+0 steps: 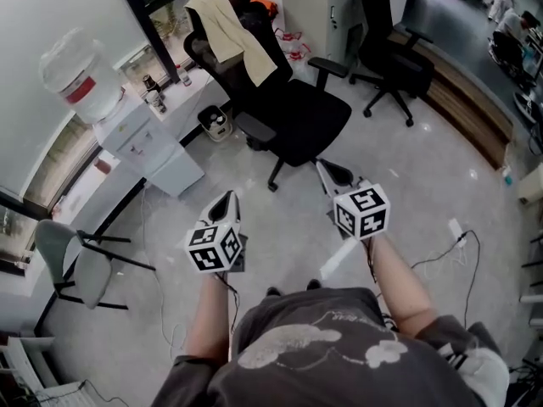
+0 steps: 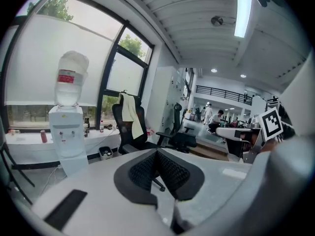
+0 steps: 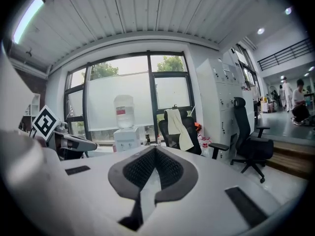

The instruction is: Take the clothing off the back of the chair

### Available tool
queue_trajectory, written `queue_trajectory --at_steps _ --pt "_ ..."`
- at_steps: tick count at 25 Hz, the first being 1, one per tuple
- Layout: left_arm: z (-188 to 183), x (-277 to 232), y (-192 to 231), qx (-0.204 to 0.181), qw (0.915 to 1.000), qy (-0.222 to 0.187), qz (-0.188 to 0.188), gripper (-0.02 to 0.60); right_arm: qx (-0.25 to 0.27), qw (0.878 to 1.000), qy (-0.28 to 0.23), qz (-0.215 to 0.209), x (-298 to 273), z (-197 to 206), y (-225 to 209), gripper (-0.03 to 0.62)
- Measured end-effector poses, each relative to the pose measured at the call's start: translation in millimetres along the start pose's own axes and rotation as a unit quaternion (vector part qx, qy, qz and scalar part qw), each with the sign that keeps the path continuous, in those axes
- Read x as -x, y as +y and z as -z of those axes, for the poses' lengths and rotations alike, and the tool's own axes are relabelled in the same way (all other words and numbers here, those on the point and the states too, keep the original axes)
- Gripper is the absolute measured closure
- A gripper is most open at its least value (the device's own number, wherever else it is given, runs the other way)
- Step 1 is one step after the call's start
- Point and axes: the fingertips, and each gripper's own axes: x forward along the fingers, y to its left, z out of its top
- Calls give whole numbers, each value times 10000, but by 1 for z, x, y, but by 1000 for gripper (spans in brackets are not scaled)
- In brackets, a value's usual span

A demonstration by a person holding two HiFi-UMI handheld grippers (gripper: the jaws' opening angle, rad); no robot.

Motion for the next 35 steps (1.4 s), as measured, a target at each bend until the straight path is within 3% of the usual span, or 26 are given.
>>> queue_trajectory --at_steps 7,16,28,35 --pt "-3 -8 -2 130 9997 -137 -180 581 -91 9998 -15 -161 -9 10 -23 602" --pt "-20 -67 42 298 9988 -171 -338 581 -249 9994 121 -186 -73 18 -57 602" --pt "-97 -242 141 354 9993 -21 -123 581 -263 9993 234 155 -258 -28 -141 602" --pt "-152 -317 199 331 9994 -5 27 581 -320 9990 205 229 -365 -71 -162 602"
